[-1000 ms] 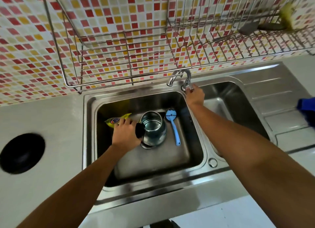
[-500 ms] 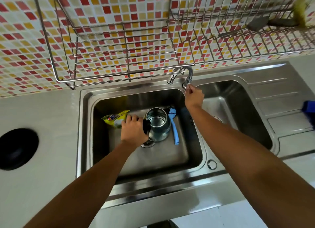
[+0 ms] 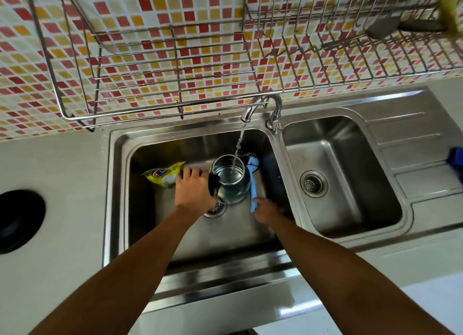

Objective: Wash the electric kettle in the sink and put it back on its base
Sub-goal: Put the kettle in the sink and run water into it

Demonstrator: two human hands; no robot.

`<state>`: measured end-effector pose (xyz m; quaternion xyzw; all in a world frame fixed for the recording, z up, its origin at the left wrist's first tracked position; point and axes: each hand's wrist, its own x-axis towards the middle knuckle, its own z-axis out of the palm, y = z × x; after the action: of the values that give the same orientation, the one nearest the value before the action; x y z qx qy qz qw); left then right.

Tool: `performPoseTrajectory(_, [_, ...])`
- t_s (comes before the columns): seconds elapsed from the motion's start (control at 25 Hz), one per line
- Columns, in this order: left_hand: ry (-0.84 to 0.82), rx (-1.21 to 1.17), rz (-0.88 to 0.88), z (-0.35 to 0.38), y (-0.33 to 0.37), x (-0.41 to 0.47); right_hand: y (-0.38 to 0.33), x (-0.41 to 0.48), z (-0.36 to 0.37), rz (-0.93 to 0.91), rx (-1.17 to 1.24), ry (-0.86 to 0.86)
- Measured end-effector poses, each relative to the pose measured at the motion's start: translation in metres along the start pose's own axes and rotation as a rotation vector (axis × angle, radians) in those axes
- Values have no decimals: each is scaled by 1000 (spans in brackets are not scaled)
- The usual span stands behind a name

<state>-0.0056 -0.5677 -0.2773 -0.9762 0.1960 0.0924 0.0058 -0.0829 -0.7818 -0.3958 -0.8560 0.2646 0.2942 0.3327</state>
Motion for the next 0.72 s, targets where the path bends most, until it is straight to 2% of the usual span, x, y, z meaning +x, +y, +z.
performPoseTrajectory(0.24, [21,18,7,4,-2,5,-7,16,23,-8,-138,-77])
performPoseTrajectory(0.32, [25,17,12,6,-2,5,-9,20,26,31,-210,-28])
performPoseTrajectory(0.36, [27,14,15,5,-3,5,-11,18,25,35,-216,48])
performPoseTrajectory(0.44, [26,9,21,2,-2,5,-17,9,18,23,-98,228])
performPoseTrajectory(0.52, [0,1,26,-3,-3,4,-26,-1,6,12,55,330])
performPoseTrajectory(0.72, [-73,-102,-49,-10,-13,-8,-55,-21,-36,24,293,348])
